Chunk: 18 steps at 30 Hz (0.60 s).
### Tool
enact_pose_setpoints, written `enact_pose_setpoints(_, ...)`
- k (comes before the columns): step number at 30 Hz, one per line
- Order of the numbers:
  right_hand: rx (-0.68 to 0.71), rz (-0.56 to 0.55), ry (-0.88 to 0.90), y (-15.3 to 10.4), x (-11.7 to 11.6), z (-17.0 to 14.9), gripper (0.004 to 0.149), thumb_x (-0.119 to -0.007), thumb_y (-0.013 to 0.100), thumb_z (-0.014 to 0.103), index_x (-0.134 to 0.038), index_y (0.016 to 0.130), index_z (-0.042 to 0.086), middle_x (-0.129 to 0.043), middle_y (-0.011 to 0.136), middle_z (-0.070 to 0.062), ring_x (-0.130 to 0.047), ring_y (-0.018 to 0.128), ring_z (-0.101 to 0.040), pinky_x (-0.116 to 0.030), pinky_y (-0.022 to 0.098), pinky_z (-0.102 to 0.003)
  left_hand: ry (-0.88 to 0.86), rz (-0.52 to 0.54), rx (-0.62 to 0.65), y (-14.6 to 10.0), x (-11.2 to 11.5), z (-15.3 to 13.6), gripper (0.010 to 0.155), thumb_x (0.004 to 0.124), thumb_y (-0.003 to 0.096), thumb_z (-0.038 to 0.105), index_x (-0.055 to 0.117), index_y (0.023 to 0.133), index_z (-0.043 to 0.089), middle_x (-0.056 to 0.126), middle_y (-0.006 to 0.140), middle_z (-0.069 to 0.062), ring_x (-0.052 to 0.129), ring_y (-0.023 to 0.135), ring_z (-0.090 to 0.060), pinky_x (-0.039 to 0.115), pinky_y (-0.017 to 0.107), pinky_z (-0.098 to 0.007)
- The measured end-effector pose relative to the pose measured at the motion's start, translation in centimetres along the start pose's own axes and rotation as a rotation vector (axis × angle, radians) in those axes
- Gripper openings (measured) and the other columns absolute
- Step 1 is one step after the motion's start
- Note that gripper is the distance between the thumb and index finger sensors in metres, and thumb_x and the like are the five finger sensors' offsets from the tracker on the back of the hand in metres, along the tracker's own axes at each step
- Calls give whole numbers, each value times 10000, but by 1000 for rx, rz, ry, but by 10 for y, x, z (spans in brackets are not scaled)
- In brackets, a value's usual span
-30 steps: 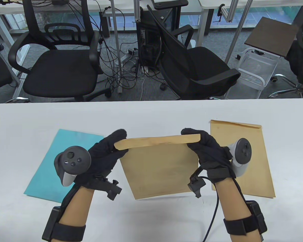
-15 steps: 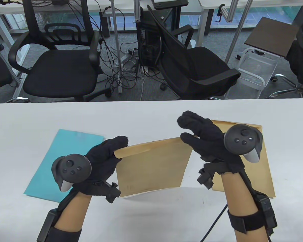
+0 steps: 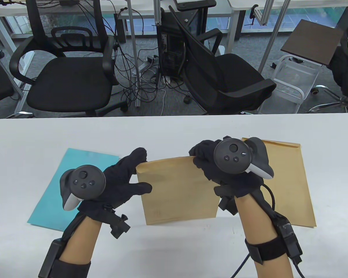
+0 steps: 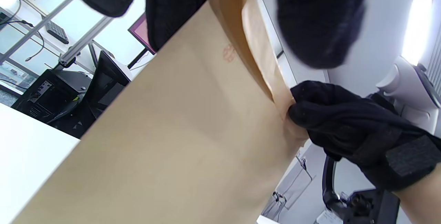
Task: Stuff flat paper into A4 envelope
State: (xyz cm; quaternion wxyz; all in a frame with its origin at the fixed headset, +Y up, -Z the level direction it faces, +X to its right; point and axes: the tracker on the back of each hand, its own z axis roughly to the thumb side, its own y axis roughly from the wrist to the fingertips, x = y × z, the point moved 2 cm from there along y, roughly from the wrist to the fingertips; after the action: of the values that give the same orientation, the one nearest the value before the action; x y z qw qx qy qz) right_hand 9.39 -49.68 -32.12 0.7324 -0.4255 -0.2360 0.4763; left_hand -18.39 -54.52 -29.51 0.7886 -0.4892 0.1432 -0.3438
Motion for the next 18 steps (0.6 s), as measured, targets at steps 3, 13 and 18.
enact_pose_setpoints(3,4,5,-4,-2,1,2,395,-784,539,174,-839,906,39,-794,962,-293,-812,799,-558,-367,618,-817,-21,88,-47,4,1,2,531,747,499,478,739,970,231,906,851,-52,978,692,-280,733,628,-510)
enact_pose_setpoints(13,56,83,-71,23,-21,53,544,-789,561,261,-744,1041,10,-790,978,-321,-838,769,-574,-337,606,-837,115,204,-2,5,16,17,443,770,495,383,765,913,236,934,775,-6,1006,617,-209,782,601,-451)
enact_pose_setpoints(18,82,101,-73,33,-35,61,432,-743,576,276,-826,927,40,-873,871,-273,-897,679,-524,-354,609,-826,87,244,8,2,16,16,442,787,482,376,788,894,217,951,751,-21,1019,589,-222,791,579,-457)
